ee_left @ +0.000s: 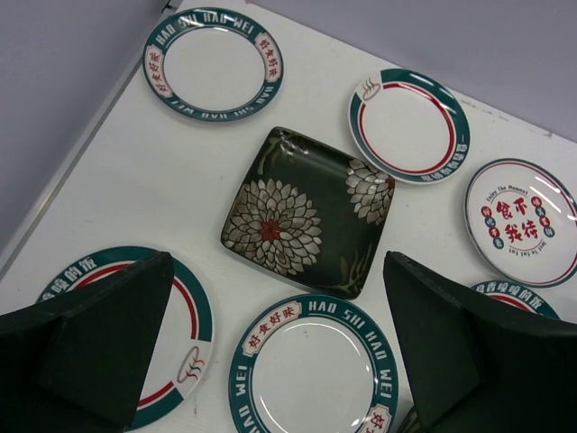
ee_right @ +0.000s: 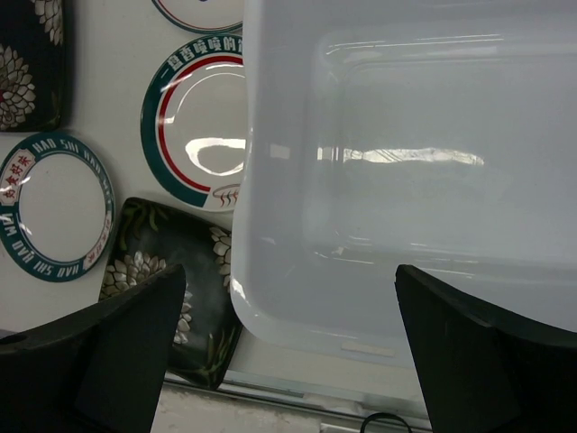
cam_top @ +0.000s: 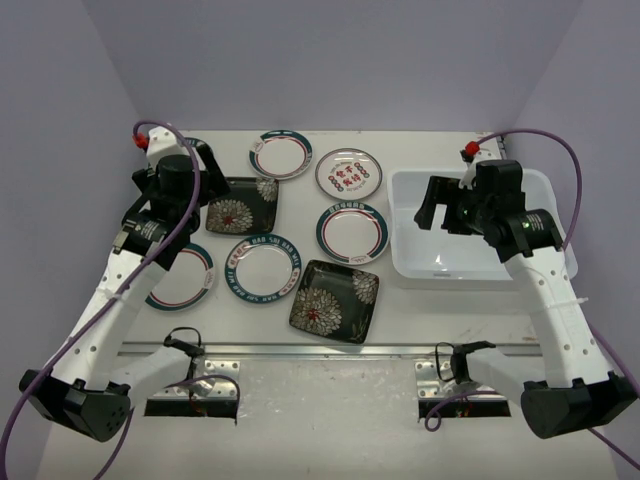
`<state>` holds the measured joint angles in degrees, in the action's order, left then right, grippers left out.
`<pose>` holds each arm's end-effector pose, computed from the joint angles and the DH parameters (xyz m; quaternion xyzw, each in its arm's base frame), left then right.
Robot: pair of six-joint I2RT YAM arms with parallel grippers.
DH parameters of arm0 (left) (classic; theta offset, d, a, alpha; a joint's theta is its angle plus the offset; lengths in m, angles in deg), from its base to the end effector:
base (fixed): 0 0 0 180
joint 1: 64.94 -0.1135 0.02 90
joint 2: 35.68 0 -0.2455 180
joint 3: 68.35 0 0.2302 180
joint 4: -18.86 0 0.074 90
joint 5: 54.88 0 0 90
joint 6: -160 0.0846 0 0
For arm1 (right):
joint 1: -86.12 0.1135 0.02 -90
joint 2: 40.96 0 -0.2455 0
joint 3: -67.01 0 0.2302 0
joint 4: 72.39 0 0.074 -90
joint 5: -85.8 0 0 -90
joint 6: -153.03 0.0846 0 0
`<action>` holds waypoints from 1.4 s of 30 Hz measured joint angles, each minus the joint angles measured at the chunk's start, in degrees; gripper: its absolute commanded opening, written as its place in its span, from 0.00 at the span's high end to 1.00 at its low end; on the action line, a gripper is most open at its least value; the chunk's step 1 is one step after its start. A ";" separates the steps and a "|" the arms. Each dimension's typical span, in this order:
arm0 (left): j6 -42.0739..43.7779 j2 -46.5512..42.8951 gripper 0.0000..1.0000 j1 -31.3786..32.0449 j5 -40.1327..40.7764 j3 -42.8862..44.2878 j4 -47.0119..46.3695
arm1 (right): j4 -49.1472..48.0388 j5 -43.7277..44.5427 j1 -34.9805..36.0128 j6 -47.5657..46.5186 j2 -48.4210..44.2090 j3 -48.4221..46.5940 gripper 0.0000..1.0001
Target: Place the plates into the plastic bin on the countertop
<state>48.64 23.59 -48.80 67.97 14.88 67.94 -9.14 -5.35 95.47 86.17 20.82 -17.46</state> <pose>0.2397 -0.0216 0.3564 -0.1884 0.8018 0.0606 0.5639 0.2334 0.0401 0.3155 0.1049 0.9023 0.1257 0.3989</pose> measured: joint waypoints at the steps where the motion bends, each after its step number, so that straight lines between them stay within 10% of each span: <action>1: -0.17 0.14 0.00 0.00 0.05 0.00 0.01 | 0.00 0.22 0.00 0.00 0.00 0.00 0.01; 11: -6.82 3.72 0.00 -2.27 -3.71 1.23 0.42 | -1.18 -5.71 -0.12 -0.06 -0.51 0.03 0.01; 23: -29.01 25.13 0.00 -36.45 -37.72 -2.39 -22.22 | -10.10 -26.88 -0.08 5.44 -4.58 0.07 0.01; 36: -38.05 55.21 0.04 -40.90 -46.31 5.22 -34.51 | -14.09 -34.70 0.28 8.23 -6.47 0.13 0.01; 42: -39.11 61.07 0.25 -40.98 -46.60 9.74 -33.99 | -19.61 -36.06 0.28 10.49 -7.15 0.15 0.01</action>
<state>9.53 84.66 -89.78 21.37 24.62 33.95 -28.74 -41.41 95.75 96.65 13.67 -17.31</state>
